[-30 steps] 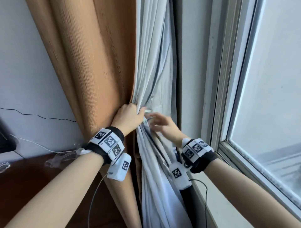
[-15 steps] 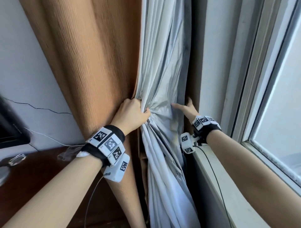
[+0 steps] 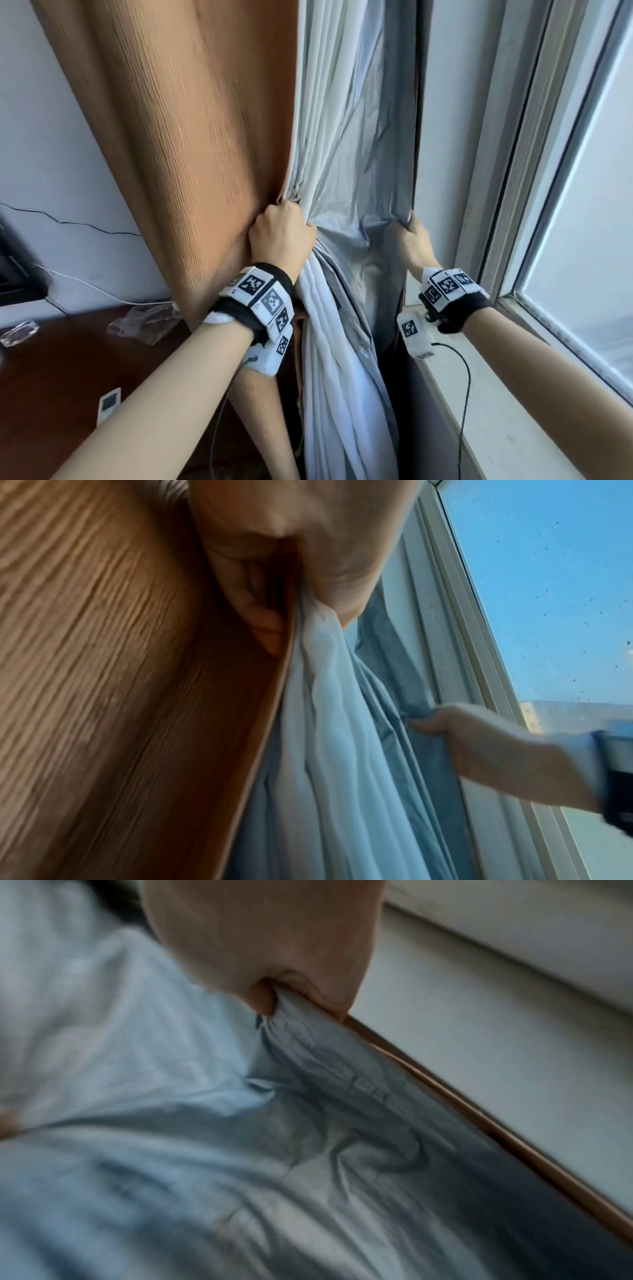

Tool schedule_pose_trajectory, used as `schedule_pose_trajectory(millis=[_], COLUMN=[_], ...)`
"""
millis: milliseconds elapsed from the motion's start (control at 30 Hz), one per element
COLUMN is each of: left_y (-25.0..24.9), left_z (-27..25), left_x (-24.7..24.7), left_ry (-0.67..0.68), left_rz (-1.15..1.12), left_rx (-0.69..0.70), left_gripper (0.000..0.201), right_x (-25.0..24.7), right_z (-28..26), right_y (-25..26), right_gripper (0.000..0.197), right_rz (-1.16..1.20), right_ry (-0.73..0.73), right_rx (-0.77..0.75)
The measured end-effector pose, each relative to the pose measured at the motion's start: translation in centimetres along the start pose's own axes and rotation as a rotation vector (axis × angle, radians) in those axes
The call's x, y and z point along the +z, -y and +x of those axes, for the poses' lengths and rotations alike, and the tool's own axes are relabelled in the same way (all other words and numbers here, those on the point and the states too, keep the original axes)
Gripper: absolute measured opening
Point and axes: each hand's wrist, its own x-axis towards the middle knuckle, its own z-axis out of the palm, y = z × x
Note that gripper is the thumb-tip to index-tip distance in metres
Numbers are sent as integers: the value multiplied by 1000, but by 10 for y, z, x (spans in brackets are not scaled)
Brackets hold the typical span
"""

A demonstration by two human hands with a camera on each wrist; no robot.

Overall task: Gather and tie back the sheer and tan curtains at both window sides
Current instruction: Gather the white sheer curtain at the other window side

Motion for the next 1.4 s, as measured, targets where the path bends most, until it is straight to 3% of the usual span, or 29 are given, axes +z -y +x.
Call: schedule_pose_trajectory(millis=[167, 233, 333, 500, 633, 767, 900, 967, 1000, 1033, 1067, 1167, 1267, 1333, 1400], left_y=[-14, -20, -28, -34, -29, -29, -40, -46, -48, -50, -51, -53, -51, -45, -39], left_z=[3, 1, -3, -8, -5, -8, -16, -17, -18, -18, -18, -24, -25, -24, -22], left_x=[7, 9, 10, 1, -4, -8, -16, -22, -24, -23, -18, -9, -12, -14, -12], left_ry=[33, 74, 189, 402, 494, 489, 523, 652, 692, 664, 571, 319, 313, 287, 261], left_rz=[0, -26, -131, -337, -470, -456, -506, -580, -569, -503, -380, -182, -159, -151, -127], left_rx=[17, 33, 64, 96, 93, 105, 72, 64, 74, 92, 104, 115, 129, 149, 169], left_gripper=[23, 23, 29, 19, 29, 16, 16, 26, 49, 68, 70, 46, 39, 33, 28], right_x=[-42, -46, -38, -6, -1, -13, -11, -8, -7, -7, -8, -9, -11, -9, -6], right_z=[-112, -137, -159, -161, -155, -143, -148, -156, -160, -161, -162, -157, -163, -164, -170], right_y=[43, 52, 68, 72, 72, 68, 60, 51, 50, 50, 51, 49, 29, 13, -4], right_gripper=[33, 52, 85, 72, 70, 68, 88, 93, 94, 94, 92, 83, 73, 67, 49], right_rz=[-355, -559, -837, -1104, -1078, -1010, -909, -889, -882, -871, -850, -656, -401, -608, -840], right_ry=[40, 22, 12, -97, -57, -80, 22, 104, 142, 173, 200, 275, 157, 151, 247], right_rx=[-435, -554, -618, -815, -784, -775, -830, -794, -768, -747, -707, -579, -394, -233, -60])
